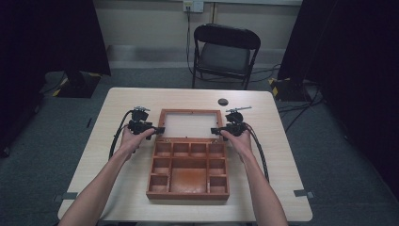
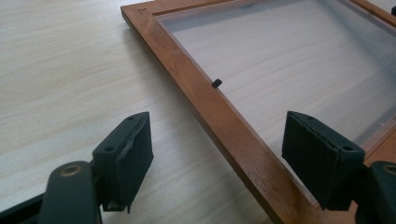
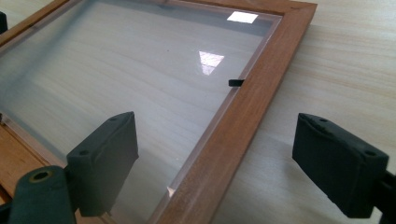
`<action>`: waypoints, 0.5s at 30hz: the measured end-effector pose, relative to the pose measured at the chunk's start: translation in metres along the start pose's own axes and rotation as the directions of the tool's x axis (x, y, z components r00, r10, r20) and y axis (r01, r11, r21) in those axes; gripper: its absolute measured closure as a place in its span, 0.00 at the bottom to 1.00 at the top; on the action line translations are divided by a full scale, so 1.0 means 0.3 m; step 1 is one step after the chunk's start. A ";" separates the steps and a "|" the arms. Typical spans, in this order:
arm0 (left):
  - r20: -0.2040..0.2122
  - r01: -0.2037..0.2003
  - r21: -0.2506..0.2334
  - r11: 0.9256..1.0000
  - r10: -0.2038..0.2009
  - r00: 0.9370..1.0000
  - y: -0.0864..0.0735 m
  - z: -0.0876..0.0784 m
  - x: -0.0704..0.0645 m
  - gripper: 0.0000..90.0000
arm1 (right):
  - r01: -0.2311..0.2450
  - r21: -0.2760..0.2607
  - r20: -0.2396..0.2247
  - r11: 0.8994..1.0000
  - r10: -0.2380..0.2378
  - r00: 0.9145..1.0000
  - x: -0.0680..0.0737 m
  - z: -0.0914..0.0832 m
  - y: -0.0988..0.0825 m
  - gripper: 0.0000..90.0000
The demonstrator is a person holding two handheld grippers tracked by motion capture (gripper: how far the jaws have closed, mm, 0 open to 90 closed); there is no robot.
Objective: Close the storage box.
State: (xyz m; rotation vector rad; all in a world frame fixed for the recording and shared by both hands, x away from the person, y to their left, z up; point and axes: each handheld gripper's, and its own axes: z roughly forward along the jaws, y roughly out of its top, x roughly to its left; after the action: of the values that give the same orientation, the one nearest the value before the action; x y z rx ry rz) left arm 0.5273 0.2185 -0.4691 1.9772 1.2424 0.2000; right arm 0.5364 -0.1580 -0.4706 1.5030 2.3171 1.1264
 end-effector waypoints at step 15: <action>0.065 0.024 0.006 1.000 -0.024 0.998 0.001 0.027 -0.023 0.25 | -0.123 -0.005 -0.124 0.992 0.122 0.985 -0.009 0.046 -0.020 0.13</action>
State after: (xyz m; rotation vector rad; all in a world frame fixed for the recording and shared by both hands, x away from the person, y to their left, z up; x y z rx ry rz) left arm 0.5280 0.2083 -0.4728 1.9565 1.2251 0.1195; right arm 0.5403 -0.1547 -0.4851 1.6353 2.3176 1.2975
